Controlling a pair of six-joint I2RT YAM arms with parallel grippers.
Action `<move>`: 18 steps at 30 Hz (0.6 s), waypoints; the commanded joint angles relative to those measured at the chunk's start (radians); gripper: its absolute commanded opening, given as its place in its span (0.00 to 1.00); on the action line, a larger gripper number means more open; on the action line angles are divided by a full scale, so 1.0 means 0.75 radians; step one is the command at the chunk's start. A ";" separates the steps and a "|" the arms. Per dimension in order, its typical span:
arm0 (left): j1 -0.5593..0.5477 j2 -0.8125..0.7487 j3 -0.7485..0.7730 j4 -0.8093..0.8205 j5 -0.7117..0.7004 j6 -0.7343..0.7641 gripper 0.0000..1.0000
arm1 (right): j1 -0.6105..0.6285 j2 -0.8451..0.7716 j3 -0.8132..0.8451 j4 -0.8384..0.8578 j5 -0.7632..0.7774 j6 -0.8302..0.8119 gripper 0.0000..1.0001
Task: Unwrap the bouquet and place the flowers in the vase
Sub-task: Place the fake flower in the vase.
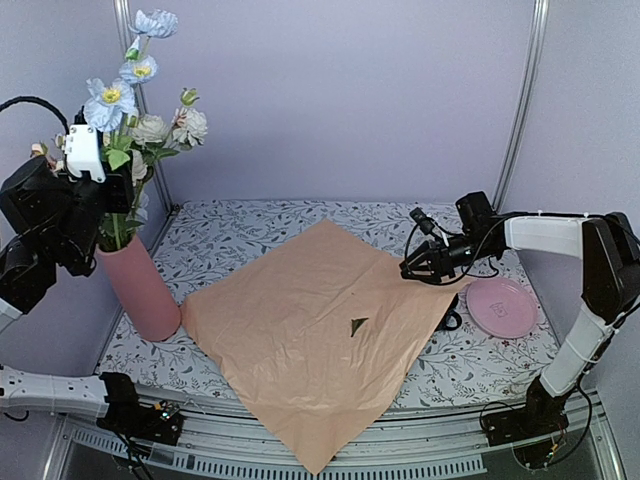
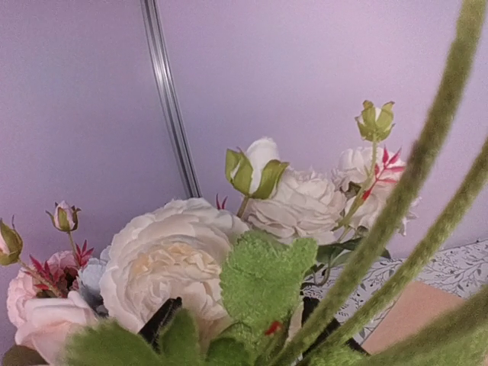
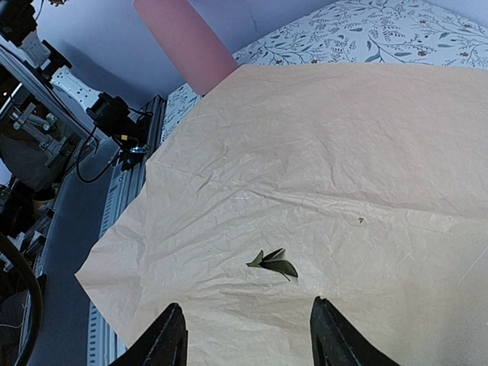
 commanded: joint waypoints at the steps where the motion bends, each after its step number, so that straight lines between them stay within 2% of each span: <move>1: -0.019 0.079 0.116 -0.099 0.055 0.004 0.55 | 0.000 0.027 0.036 -0.024 -0.033 -0.024 0.57; 6: -0.025 0.129 0.197 -0.019 0.045 0.114 0.57 | 0.000 0.025 0.038 -0.027 -0.033 -0.028 0.57; 7: -0.027 0.129 0.201 0.007 0.042 0.150 0.54 | 0.000 0.027 0.039 -0.029 -0.035 -0.029 0.57; 12: -0.029 0.086 0.135 0.148 0.007 0.300 0.27 | 0.000 0.028 0.042 -0.034 -0.035 -0.033 0.57; 15: -0.028 0.038 0.069 0.173 -0.021 0.305 0.09 | 0.000 0.029 0.042 -0.035 -0.039 -0.036 0.57; 18: -0.028 -0.012 0.001 0.151 -0.063 0.271 0.04 | 0.000 0.031 0.042 -0.036 -0.043 -0.035 0.57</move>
